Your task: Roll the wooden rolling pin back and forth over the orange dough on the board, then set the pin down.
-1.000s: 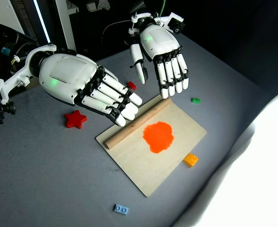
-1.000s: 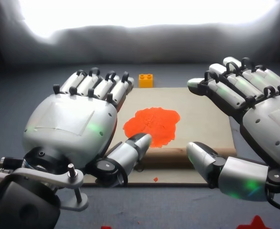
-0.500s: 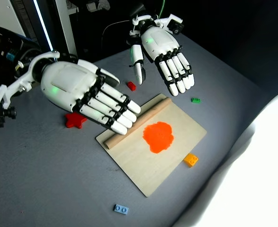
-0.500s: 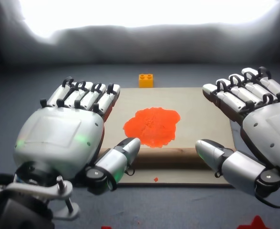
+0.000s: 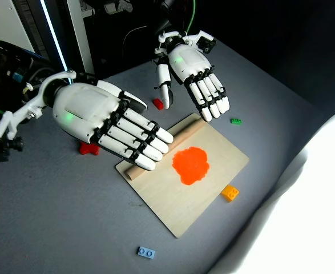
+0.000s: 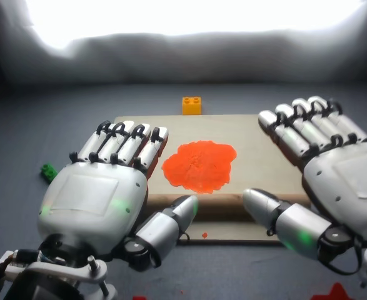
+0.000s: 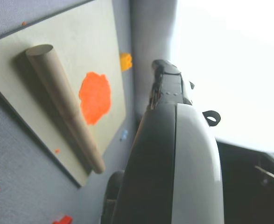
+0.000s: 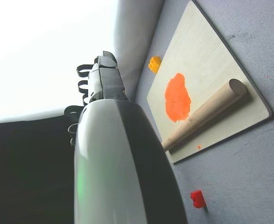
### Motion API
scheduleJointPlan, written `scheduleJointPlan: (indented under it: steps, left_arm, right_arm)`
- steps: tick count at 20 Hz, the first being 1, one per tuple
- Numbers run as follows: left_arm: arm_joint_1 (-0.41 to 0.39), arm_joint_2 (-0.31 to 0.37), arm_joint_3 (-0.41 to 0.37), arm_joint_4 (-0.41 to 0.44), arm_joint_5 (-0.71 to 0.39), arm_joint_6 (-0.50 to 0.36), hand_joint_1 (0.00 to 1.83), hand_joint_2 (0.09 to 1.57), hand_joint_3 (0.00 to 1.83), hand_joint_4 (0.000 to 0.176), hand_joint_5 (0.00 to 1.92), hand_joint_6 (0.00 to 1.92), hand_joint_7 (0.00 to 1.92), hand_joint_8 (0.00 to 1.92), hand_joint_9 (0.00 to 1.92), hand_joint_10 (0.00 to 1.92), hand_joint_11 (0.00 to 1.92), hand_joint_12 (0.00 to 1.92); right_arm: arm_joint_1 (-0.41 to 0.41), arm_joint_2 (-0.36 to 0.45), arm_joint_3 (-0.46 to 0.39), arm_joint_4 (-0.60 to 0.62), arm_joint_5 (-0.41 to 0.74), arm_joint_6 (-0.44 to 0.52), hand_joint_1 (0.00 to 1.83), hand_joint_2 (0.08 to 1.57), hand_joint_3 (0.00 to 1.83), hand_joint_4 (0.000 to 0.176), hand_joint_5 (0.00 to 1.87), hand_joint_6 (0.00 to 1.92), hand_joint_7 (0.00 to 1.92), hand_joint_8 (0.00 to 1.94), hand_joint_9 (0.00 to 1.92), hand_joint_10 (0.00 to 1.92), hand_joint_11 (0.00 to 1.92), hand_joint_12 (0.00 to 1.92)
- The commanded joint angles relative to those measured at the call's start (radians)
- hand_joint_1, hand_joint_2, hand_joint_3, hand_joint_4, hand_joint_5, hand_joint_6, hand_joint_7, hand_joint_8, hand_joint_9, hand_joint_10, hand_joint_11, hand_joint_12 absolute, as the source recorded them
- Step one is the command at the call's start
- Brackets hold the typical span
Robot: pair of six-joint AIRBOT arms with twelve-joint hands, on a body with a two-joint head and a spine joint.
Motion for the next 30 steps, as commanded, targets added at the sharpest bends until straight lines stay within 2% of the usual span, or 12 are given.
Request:
scheduleJointPlan:
  steps: [1, 4, 8, 9, 13, 14, 16, 18, 19, 27, 28, 30]
  left_arm:
    - [0.006, -0.004, 0.008, 0.078, -0.105, 0.0, 0.0, 1.35, 0.0, 0.0, 0.08, 0.0, 0.1, 0.0, 0.06, 0.0, 0.0, 0.32]
    - [0.037, -0.029, 0.037, 0.078, -0.159, 0.0, 0.0, 1.34, 0.0, 0.0, 0.04, 0.0, 0.06, 0.0, 0.04, 0.0, 0.0, 0.26]
    - [0.052, -0.057, 0.072, 0.105, -0.154, -0.015, 0.0, 1.33, 0.0, 0.0, 0.03, 0.0, 0.03, 0.0, 0.03, 0.0, 0.0, 0.24]
    - [0.052, -0.067, 0.083, 0.111, -0.143, -0.016, 0.0, 1.33, 0.0, 0.0, 0.02, 0.0, 0.01, 0.0, 0.02, 0.0, 0.0, 0.18]
    - [0.052, -0.09, 0.112, 0.109, -0.14, -0.01, 0.0, 1.35, 0.0, 0.0, 0.02, 0.0, 0.01, 0.0, 0.02, 0.0, 0.0, 0.17]
    - [0.053, -0.093, 0.118, 0.107, -0.137, -0.008, 0.0, 1.36, 0.01, 0.0, 0.05, 0.01, 0.03, 0.01, 0.04, 0.01, 0.0, 0.25]
    - [0.053, -0.096, 0.13, 0.107, -0.115, 0.004, 0.0, 1.39, 0.02, 0.0, 0.05, 0.01, 0.02, 0.0, 0.03, 0.01, 0.0, 0.28]
    - [0.053, -0.101, 0.144, 0.107, -0.085, 0.011, 0.0, 1.48, 0.03, 0.0, 0.04, 0.0, 0.03, 0.0, 0.02, 0.0, 0.0, 0.13]
    - [0.055, -0.105, 0.152, 0.107, -0.084, 0.008, 0.0, 1.49, 0.03, 0.0, 0.05, 0.01, 0.04, 0.0, 0.03, 0.0, 0.0, 0.14]
    - [0.062, -0.145, 0.205, 0.095, -0.063, -0.032, 0.0, 1.39, 0.0, 0.0, 0.06, 0.01, 0.03, 0.0, 0.04, 0.0, 0.0, 0.23]
    - [0.063, -0.149, 0.21, 0.093, -0.063, -0.036, 0.0, 1.38, 0.0, 0.0, 0.05, 0.0, 0.02, 0.0, 0.01, 0.0, 0.0, 0.16]
    - [0.066, -0.155, 0.219, 0.089, -0.063, -0.043, 0.0, 1.38, 0.0, 0.0, 0.05, 0.0, 0.02, 0.01, 0.01, 0.0, 0.0, 0.13]
  right_arm:
    - [-0.001, -0.005, 0.009, -0.076, 0.094, -0.002, 0.0, 1.24, 0.0, 0.0, 0.09, 0.0, 0.06, 0.01, 0.01, 0.0, 0.0, 0.0]
    - [-0.022, -0.055, 0.046, -0.074, 0.085, -0.002, 0.0, 1.22, 0.0, 0.0, 0.06, 0.0, 0.04, 0.0, 0.0, 0.0, 0.0, 0.0]
    - [-0.016, -0.095, 0.075, -0.034, 0.046, -0.014, 0.0, 1.22, 0.0, 0.0, 0.05, 0.0, 0.03, 0.0, 0.0, 0.0, 0.0, 0.0]
    - [-0.01, -0.107, 0.082, -0.012, 0.039, -0.017, 0.0, 1.21, 0.0, 0.0, 0.05, 0.0, 0.04, 0.0, 0.0, 0.0, 0.0, 0.0]
    - [-0.004, -0.162, 0.123, -0.007, 0.046, -0.037, 0.0, 1.19, 0.0, 0.0, 0.04, 0.0, 0.03, 0.0, 0.0, 0.0, 0.0, 0.0]
    - [-0.001, -0.182, 0.141, -0.007, 0.06, -0.04, 0.0, 1.19, 0.0, 0.0, 0.06, 0.01, 0.04, 0.01, 0.01, 0.0, 0.0, 0.0]
    - [0.009, -0.21, 0.17, -0.007, 0.079, -0.04, 0.0, 1.2, 0.0, 0.0, 0.06, 0.01, 0.04, 0.01, 0.0, 0.0, 0.0, 0.0]
    - [0.012, -0.238, 0.2, -0.007, 0.093, -0.057, 0.0, 1.21, 0.0, 0.0, 0.08, 0.02, 0.07, 0.02, 0.02, 0.01, 0.0, 0.0]
    - [0.012, -0.253, 0.215, -0.007, 0.095, -0.058, 0.0, 1.21, 0.0, 0.0, 0.08, 0.02, 0.07, 0.02, 0.02, 0.01, 0.0, 0.0]
    - [0.02, -0.328, 0.283, -0.007, 0.094, -0.05, 0.0, 1.22, 0.0, 0.0, 0.09, 0.02, 0.08, 0.01, 0.04, 0.01, 0.0, 0.0]
    - [0.021, -0.329, 0.285, -0.007, 0.09, -0.042, 0.0, 1.22, 0.0, 0.0, 0.11, 0.03, 0.09, 0.02, 0.06, 0.02, 0.01, 0.0]
    - [0.022, -0.334, 0.296, -0.007, 0.088, -0.033, 0.0, 1.22, 0.0, 0.0, 0.13, 0.03, 0.1, 0.02, 0.07, 0.03, 0.02, 0.01]
